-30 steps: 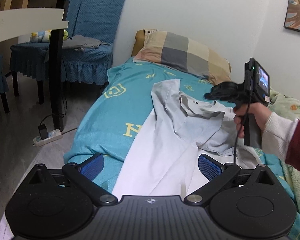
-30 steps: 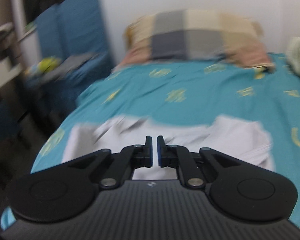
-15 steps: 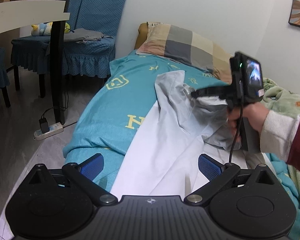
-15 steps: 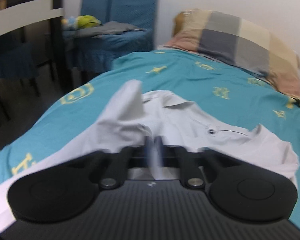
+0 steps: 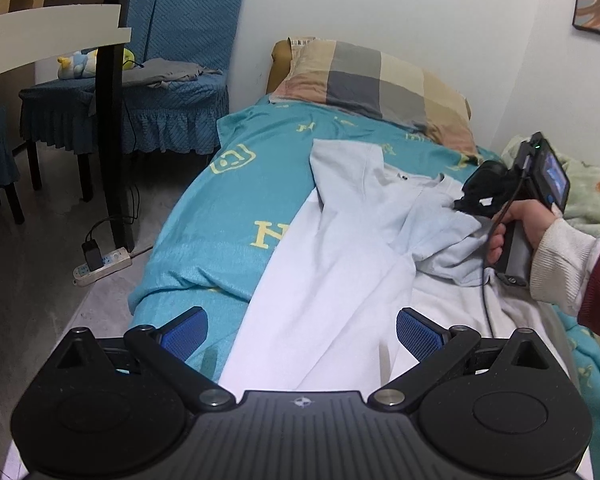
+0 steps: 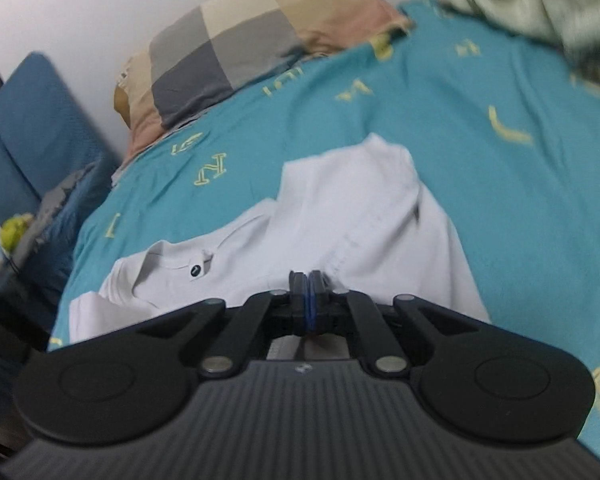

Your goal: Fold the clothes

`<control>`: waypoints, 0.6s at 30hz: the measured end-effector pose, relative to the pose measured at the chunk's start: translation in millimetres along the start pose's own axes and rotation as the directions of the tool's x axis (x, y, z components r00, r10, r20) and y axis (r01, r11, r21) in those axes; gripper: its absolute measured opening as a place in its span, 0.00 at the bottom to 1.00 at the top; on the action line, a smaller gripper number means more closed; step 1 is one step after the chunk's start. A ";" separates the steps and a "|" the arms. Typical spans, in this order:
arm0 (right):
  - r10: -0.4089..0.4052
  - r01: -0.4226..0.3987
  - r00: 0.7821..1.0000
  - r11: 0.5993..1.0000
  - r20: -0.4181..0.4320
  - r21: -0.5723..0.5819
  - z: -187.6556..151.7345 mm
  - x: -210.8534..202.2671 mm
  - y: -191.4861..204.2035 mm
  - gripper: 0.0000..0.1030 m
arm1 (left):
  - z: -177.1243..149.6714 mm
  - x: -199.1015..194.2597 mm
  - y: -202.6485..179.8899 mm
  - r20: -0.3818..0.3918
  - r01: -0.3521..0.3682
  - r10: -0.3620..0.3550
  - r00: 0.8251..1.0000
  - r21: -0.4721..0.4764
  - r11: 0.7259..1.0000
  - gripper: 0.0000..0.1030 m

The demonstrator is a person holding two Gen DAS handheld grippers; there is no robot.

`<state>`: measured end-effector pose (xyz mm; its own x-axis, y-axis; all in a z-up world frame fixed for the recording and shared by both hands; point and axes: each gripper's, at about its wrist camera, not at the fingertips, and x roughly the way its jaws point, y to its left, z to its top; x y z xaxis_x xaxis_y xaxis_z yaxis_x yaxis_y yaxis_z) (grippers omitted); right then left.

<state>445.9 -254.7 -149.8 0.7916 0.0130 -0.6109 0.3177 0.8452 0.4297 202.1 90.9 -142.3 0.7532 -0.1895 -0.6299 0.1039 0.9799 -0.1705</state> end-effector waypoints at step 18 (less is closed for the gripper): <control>0.142 -0.128 0.989 0.960 0.038 -0.250 -41.5 -260.2 42.5 0.06 | 4.7 -42.5 -22.9 0.089 -0.009 -0.003 0.996 0.132 0.991 0.99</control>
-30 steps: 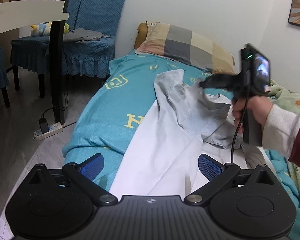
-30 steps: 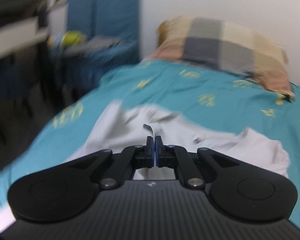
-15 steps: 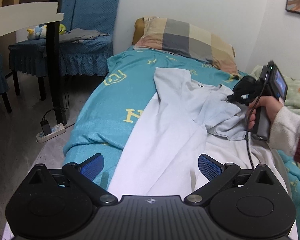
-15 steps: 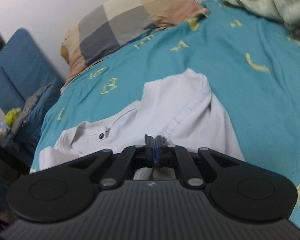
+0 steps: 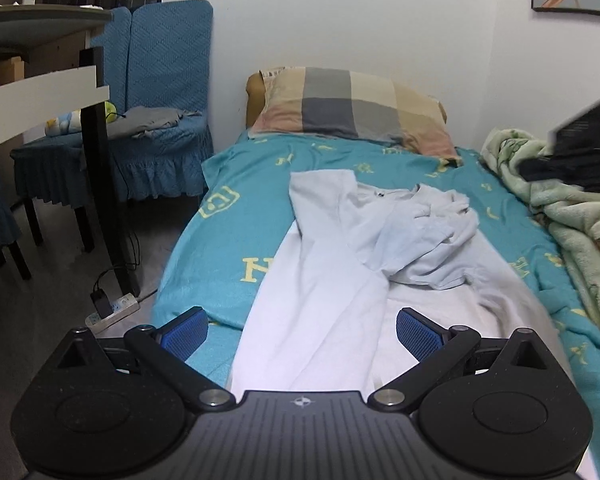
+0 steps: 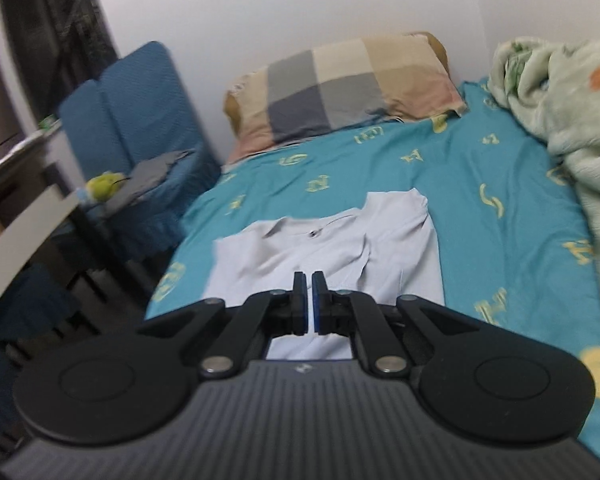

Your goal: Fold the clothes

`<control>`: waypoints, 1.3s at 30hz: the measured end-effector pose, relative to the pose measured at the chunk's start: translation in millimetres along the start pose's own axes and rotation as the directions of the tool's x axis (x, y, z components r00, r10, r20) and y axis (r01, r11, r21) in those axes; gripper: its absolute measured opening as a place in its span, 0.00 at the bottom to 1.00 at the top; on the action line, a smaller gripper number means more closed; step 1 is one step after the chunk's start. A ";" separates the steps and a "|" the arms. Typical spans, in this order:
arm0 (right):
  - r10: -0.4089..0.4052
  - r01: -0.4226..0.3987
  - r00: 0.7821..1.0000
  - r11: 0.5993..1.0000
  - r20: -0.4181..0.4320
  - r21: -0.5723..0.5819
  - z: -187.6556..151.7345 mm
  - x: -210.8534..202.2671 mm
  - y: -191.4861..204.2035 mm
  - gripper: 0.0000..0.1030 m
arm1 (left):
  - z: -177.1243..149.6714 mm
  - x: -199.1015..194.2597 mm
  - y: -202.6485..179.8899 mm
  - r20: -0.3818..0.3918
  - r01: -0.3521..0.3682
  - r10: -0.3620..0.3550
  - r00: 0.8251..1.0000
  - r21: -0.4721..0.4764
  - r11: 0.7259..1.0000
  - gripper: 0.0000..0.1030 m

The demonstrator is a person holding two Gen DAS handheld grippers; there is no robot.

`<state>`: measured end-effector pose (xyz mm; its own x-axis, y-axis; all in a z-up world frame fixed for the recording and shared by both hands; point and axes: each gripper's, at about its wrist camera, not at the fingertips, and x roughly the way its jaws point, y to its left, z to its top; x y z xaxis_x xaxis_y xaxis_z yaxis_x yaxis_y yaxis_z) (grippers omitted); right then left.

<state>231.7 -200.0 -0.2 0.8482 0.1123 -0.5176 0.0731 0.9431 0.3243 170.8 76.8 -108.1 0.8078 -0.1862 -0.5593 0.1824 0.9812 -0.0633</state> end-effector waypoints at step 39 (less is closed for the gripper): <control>0.085 -0.086 0.995 0.996 0.049 0.007 -112.7 -188.1 -34.5 0.73 | -5.7 -85.5 -0.8 -0.202 -0.015 0.006 0.979 -0.041 0.999 0.98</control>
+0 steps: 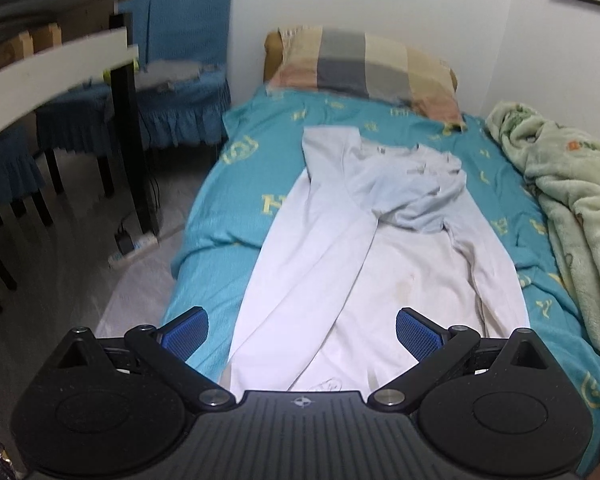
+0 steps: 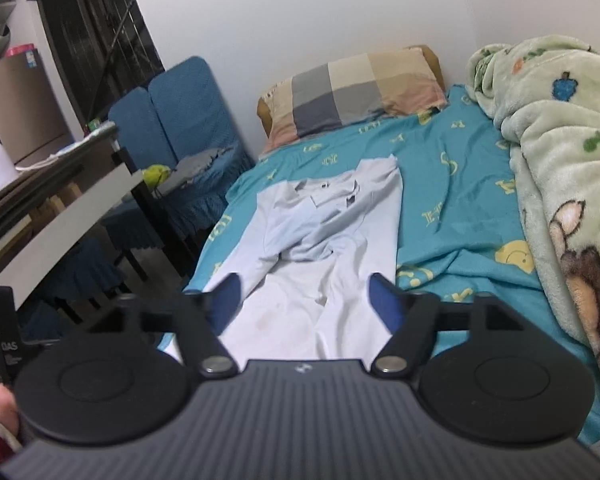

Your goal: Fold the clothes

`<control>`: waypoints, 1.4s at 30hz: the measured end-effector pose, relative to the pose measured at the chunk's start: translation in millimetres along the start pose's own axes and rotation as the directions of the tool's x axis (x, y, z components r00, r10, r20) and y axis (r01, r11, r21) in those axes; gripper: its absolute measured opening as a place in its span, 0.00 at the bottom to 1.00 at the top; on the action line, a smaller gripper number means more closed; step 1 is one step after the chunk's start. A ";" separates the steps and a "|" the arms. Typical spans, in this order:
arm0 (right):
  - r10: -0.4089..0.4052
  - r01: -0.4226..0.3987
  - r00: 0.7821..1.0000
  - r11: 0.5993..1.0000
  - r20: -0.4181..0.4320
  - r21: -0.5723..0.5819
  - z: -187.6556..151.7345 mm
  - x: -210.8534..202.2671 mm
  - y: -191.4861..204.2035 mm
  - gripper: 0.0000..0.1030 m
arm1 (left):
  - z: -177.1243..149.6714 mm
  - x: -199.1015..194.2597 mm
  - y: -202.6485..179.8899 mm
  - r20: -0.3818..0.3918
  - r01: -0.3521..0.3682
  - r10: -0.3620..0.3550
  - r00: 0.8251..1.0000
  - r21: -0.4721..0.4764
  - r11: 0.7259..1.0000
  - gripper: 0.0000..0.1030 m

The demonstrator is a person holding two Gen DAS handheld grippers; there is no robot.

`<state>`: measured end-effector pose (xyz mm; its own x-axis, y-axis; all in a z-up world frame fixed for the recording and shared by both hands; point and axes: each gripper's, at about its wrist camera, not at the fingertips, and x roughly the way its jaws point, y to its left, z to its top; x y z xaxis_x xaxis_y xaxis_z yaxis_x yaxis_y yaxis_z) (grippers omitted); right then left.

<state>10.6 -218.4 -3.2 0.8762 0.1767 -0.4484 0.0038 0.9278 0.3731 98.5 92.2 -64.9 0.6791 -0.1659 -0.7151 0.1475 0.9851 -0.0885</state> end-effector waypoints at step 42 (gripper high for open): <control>0.016 0.015 0.984 0.985 -0.175 0.170 -4.3 33.2 -19.8 0.72 | -8.6 -16.1 -12.0 -0.532 0.206 0.048 0.845 0.408 0.889 0.04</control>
<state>37.6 -229.5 -29.0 0.7780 0.2460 -0.5781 0.0985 0.8610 0.4990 79.6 83.4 -58.4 0.1982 -0.0686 -0.9778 0.5645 0.8235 0.0567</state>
